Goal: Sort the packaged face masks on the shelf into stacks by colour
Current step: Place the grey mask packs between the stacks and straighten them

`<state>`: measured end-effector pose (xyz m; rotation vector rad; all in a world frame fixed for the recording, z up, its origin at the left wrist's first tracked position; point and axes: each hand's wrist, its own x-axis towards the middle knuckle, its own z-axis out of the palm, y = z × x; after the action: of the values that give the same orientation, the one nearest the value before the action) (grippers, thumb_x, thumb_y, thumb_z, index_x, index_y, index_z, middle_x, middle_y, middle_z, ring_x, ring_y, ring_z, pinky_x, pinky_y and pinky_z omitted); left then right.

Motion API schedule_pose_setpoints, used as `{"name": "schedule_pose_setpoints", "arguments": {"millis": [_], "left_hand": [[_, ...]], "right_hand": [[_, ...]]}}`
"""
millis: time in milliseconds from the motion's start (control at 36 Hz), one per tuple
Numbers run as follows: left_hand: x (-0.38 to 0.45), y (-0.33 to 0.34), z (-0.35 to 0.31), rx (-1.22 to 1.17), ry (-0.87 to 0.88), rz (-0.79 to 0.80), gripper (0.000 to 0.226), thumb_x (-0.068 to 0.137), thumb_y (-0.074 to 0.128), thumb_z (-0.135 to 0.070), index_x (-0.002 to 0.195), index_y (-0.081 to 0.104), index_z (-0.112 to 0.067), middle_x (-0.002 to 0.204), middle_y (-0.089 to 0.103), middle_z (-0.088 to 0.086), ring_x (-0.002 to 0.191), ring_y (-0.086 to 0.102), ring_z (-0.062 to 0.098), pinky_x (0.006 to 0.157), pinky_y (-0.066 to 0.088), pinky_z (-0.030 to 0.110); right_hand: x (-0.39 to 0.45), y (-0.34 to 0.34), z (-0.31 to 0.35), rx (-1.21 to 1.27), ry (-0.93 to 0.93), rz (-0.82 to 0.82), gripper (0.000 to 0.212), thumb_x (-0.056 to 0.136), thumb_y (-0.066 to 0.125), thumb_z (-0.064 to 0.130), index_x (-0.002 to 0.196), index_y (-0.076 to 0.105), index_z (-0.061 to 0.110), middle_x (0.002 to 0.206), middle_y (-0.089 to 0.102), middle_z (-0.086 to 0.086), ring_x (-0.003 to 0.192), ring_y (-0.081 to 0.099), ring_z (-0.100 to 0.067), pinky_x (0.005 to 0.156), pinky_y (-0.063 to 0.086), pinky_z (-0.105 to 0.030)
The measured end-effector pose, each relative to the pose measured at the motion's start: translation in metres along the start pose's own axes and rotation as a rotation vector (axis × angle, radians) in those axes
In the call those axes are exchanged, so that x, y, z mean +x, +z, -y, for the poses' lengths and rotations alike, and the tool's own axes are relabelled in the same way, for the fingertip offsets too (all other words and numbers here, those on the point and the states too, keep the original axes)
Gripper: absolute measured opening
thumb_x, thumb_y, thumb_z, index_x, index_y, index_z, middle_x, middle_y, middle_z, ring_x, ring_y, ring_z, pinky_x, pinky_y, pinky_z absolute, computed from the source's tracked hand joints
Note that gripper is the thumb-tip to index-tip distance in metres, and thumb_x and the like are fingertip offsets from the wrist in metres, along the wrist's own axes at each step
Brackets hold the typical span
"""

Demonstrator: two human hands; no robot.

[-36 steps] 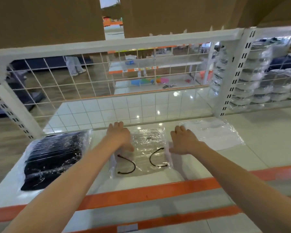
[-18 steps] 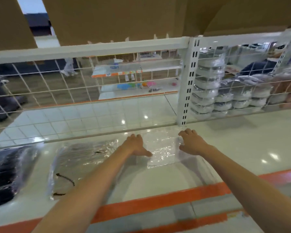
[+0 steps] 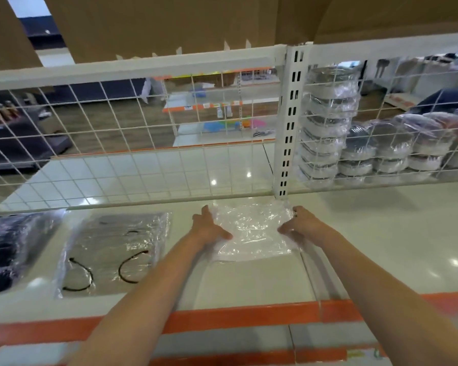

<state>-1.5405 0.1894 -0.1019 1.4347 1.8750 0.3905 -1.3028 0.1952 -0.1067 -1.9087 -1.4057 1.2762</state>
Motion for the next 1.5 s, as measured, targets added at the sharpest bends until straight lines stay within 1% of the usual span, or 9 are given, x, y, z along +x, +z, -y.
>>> {"name": "schedule_pose_setpoints", "arguments": {"millis": [167,417,556,694,917,1083,1250,1389,1500], "left_hand": [[-0.002,-0.004,-0.003,-0.140,-0.074,0.013,0.089,0.075,0.078,-0.018,0.143,0.023,-0.001,0.139,0.040,0.011,0.117,0.047,0.026,0.083,0.044,0.029],[-0.025,-0.009,0.016,-0.431,0.118,-0.028,0.036,0.069,0.077,0.003,0.098,0.058,-0.009,0.092,0.064,0.003,0.080,0.063,0.017,0.060,0.050,0.014],[-0.043,-0.015,0.023,-0.526,0.435,-0.197,0.071,0.061,0.080,-0.022,0.124,0.049,-0.016,0.120,0.058,0.005,0.109,0.058,0.019,0.092,0.049,0.033],[-0.053,-0.009,0.045,-0.553,0.421,-0.155,0.099,0.061,0.087,-0.017,0.140,0.029,-0.025,0.128,0.047,0.002,0.118,0.046,0.010,0.101,0.037,0.022],[-0.052,0.018,0.039,-0.969,0.257,-0.088,0.075,0.050,0.089,-0.018,0.116,0.054,-0.021,0.124,0.059,0.013,0.116,0.057,0.031,0.098,0.043,0.059],[-0.049,0.016,0.038,-0.922,0.345,-0.067,0.062,0.067,0.073,0.012,0.117,0.051,-0.017,0.125,0.057,0.012,0.116,0.056,0.027,0.090,0.052,0.033],[-0.049,0.022,0.047,-0.884,0.310,-0.062,0.079,0.057,0.084,-0.001,0.124,0.044,-0.015,0.132,0.051,0.011,0.124,0.050,0.025,0.103,0.043,0.044],[-0.047,0.020,0.028,-0.776,0.341,-0.155,0.062,0.073,0.078,-0.001,0.100,0.032,-0.033,0.099,0.038,-0.027,0.080,0.042,-0.031,0.070,0.037,-0.001],[-0.046,0.010,0.037,-0.691,0.380,-0.209,0.080,0.050,0.084,-0.037,0.114,0.036,-0.029,0.113,0.044,-0.014,0.105,0.047,-0.001,0.082,0.039,0.013]], "right_hand": [[-0.007,-0.003,0.003,0.109,0.031,0.110,0.028,0.073,0.072,-0.005,0.075,0.046,0.006,0.059,0.053,-0.008,0.036,0.050,-0.011,0.037,0.036,-0.015],[-0.029,0.010,-0.008,0.303,-0.260,0.066,0.032,0.072,0.064,-0.014,0.088,0.052,0.011,0.083,0.054,-0.005,0.070,0.052,-0.017,0.062,0.044,-0.025],[-0.042,0.011,-0.008,0.461,-0.453,0.071,0.065,0.063,0.065,0.000,0.123,0.051,0.019,0.113,0.062,-0.003,0.102,0.061,-0.017,0.084,0.052,-0.031],[-0.049,0.013,-0.024,0.430,-0.395,0.118,0.078,0.053,0.064,0.009,0.127,0.041,0.016,0.111,0.050,-0.001,0.091,0.057,-0.013,0.063,0.052,-0.021],[-0.042,0.037,-0.020,0.484,-0.388,-0.006,0.067,0.061,0.072,0.008,0.123,0.044,0.011,0.112,0.057,-0.007,0.095,0.060,-0.015,0.068,0.053,-0.023],[-0.041,0.032,-0.020,0.513,-0.325,-0.022,0.071,0.049,0.056,0.008,0.118,0.038,0.010,0.104,0.050,-0.002,0.095,0.053,-0.016,0.074,0.048,-0.029],[-0.040,0.033,-0.024,0.562,-0.301,-0.063,0.066,0.047,0.048,0.006,0.112,0.040,0.011,0.096,0.047,0.002,0.086,0.049,-0.013,0.065,0.041,-0.025],[-0.041,0.036,-0.014,0.618,-0.370,-0.053,0.053,0.052,0.050,0.005,0.104,0.052,0.012,0.093,0.054,-0.001,0.083,0.053,-0.014,0.062,0.045,-0.020],[-0.041,0.030,-0.020,0.627,-0.371,-0.086,0.049,0.054,0.050,0.001,0.103,0.052,0.007,0.094,0.053,-0.005,0.080,0.056,-0.013,0.058,0.046,-0.017]]}}
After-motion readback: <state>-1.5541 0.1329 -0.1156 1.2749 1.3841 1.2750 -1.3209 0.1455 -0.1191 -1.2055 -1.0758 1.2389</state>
